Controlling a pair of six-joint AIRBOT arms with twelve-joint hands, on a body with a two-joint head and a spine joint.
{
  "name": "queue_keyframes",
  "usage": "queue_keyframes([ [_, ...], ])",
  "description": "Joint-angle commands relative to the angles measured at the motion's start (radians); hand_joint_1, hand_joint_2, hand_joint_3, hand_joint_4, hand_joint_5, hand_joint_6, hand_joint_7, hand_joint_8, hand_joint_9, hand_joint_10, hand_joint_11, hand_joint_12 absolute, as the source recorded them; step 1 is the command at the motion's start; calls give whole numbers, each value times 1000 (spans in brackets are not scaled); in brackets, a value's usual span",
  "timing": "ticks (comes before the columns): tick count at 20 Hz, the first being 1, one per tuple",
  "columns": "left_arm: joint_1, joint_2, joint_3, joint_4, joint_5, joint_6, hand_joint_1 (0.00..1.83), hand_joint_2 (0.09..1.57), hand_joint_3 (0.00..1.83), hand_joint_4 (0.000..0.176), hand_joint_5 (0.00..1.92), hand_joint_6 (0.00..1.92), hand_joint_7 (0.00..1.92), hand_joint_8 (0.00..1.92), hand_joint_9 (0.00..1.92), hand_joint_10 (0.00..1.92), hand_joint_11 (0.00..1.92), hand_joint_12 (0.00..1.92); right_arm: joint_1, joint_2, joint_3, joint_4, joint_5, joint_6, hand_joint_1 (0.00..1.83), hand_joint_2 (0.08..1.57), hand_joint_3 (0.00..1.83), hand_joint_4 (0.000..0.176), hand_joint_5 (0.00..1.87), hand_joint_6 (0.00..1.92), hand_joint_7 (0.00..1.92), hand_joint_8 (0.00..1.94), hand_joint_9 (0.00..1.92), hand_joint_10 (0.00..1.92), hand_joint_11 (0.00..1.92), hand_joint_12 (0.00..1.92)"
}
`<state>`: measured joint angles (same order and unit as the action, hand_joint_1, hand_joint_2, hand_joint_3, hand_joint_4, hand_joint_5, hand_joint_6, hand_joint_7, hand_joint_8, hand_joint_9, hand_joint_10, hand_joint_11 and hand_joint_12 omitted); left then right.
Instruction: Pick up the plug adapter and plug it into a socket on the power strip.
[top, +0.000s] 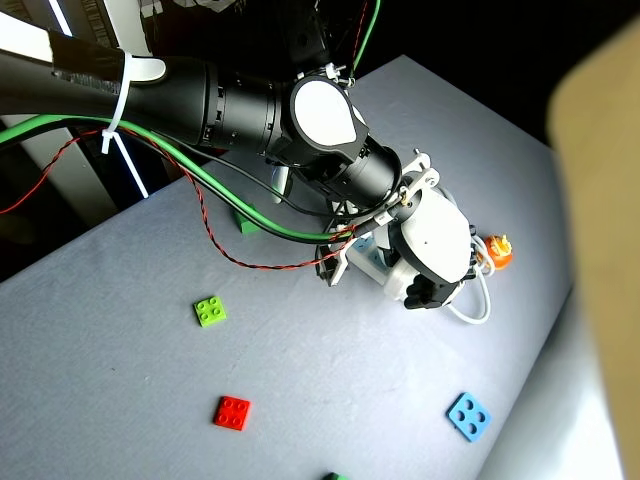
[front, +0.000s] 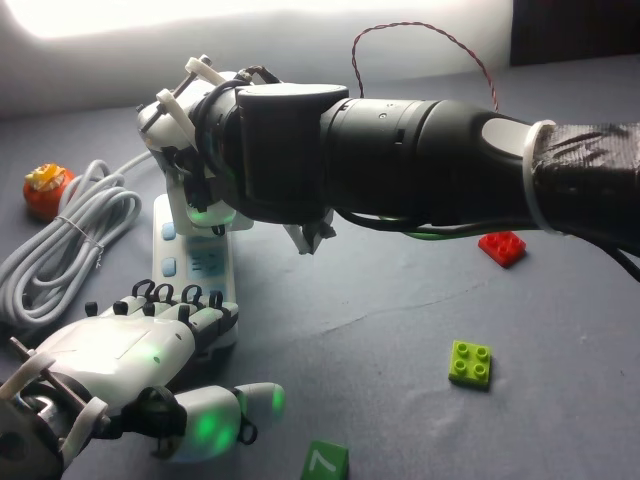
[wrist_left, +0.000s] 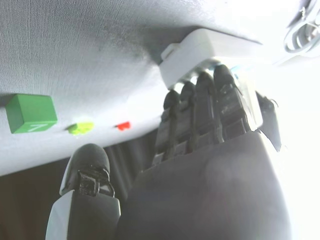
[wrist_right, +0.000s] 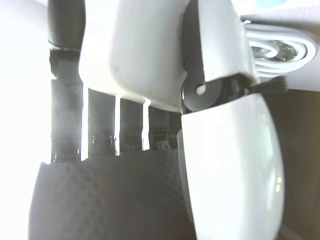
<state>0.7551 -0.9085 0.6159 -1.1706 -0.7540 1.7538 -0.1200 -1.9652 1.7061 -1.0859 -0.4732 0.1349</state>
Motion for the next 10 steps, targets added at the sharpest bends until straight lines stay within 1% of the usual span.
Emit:
queue_keyframes([
  [1,3,-8,-3,-5,33,-8,0,1230,0,0,180,4,193,1,146,0,0,264,-16,-7,-5,16,44,1,1393,1050,1,0,1011,812,1114,783,1115,860,961,757],
  [2,3,-8,-3,-5,33,-8,0,1229,0,0,190,5,203,3,155,3,0,299,-14,-4,-5,16,45,5,1394,1050,0,0,1014,800,1102,807,1124,847,970,762],
  [3,3,-8,-2,-5,33,-8,0,1228,0,0,169,4,181,3,136,3,0,244,-13,-3,-5,16,46,9,1393,1053,0,0,1005,820,1093,821,1117,858,963,776],
  [4,3,-8,-2,-5,33,-8,0,1233,2,0,167,4,176,3,132,3,0,229,-13,-1,-6,16,51,12,1392,1058,0,0,987,844,1092,824,1107,873,951,793],
  [6,3,-8,-1,-5,33,-8,0,1226,0,0,158,0,174,1,132,2,0,212,-13,4,-6,16,59,20,1393,1051,0,0,1013,806,1102,813,1117,853,948,800],
  [7,3,-8,0,-5,33,-8,0,1225,0,0,145,1,159,1,114,3,0,164,-13,7,-6,16,69,25,1393,1051,0,0,1010,808,1105,801,1118,858,951,801],
  [8,3,-8,0,-5,33,-8,0,1227,0,0,155,4,173,5,125,6,0,176,-13,11,-6,16,82,29,1391,1057,1,0,1000,827,1096,817,1099,889,935,812],
  [9,3,-8,0,-5,33,-8,0,1229,0,0,186,1,204,2,158,3,0,256,-13,13,-6,16,86,30,1392,1054,0,0,1008,817,1108,798,1101,882,935,816],
  [10,3,-8,0,-5,33,-8,0,1228,0,0,188,0,210,1,170,5,0,273,-14,16,-6,16,87,31,1392,1054,0,0,1007,827,1116,783,1096,882,930,816],
])
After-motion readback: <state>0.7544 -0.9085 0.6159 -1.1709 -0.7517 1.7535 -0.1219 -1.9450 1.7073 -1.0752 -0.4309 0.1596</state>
